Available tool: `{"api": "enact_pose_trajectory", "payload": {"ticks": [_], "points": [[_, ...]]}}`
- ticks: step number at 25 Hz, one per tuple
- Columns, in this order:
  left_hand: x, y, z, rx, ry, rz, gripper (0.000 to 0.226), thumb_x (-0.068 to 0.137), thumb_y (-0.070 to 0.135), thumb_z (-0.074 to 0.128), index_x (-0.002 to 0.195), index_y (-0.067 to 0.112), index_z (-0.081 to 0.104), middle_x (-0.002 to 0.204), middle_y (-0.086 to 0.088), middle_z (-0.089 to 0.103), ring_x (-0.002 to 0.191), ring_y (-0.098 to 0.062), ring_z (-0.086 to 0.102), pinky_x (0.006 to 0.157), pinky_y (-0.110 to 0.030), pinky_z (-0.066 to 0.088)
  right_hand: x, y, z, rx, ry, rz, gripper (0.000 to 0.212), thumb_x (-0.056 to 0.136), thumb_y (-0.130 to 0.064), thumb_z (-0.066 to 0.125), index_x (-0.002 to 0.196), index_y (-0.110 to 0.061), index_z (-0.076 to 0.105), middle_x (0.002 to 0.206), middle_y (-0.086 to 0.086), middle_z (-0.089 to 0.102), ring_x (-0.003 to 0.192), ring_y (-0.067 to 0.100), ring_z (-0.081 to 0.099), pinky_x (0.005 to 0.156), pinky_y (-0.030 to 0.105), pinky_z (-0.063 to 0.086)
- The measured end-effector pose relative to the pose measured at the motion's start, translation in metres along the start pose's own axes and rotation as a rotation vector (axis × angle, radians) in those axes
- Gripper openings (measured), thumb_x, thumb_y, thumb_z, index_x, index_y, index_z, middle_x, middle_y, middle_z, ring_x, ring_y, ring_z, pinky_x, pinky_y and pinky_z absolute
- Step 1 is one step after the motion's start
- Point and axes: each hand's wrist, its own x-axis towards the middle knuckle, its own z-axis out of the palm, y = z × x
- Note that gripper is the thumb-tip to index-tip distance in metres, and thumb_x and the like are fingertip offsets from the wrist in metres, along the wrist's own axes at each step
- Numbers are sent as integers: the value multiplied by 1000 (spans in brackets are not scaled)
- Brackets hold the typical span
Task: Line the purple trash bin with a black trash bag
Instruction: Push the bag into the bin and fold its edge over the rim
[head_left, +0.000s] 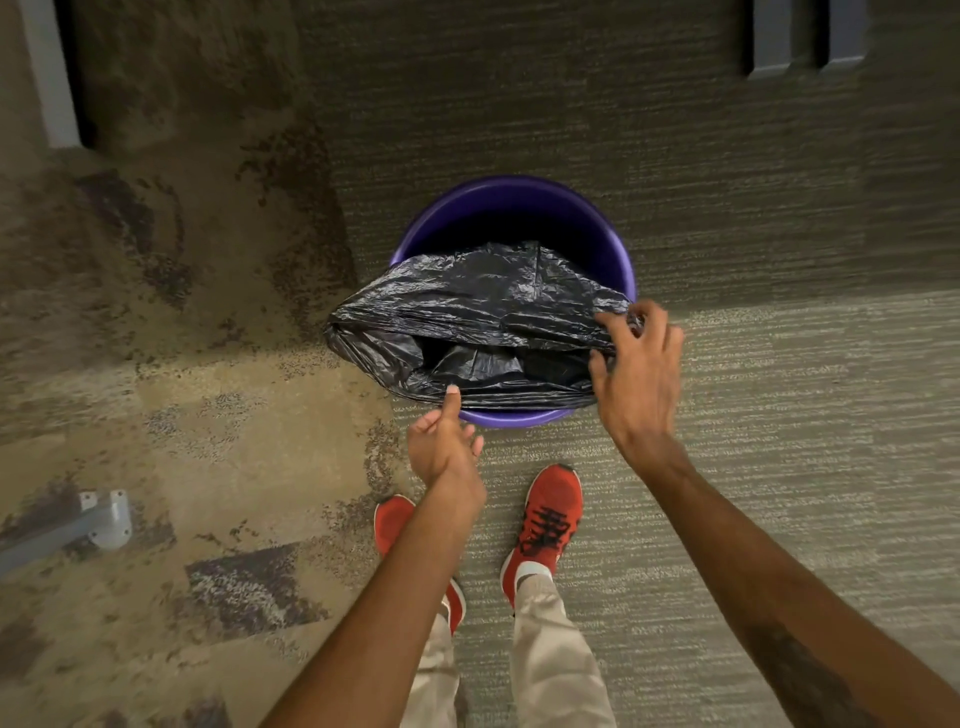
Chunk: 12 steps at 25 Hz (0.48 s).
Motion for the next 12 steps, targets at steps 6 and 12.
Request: {"api": "enact_pose_trajectory", "payload": {"ticks": [6, 12], "points": [[-1, 8, -18, -63, -21, 95, 9, 92, 8, 69, 100, 12, 65, 91, -9, 70, 66, -11, 65, 52, -15, 54, -23, -10, -14, 451, 36, 306, 15, 100, -27, 58, 105, -14, 65, 101, 6, 62, 78, 10, 54, 69, 31, 52], [-12, 3, -24, -234, -122, -24, 24, 86, 9, 74, 108, 4, 66, 87, -3, 64, 70, -12, 63, 62, -18, 58, -68, -56, -7, 1308, -734, 1163, 46, 88, -46, 71, 111, -6, 64, 107, 12, 76, 93, 21, 76, 58, 22, 55]]}}
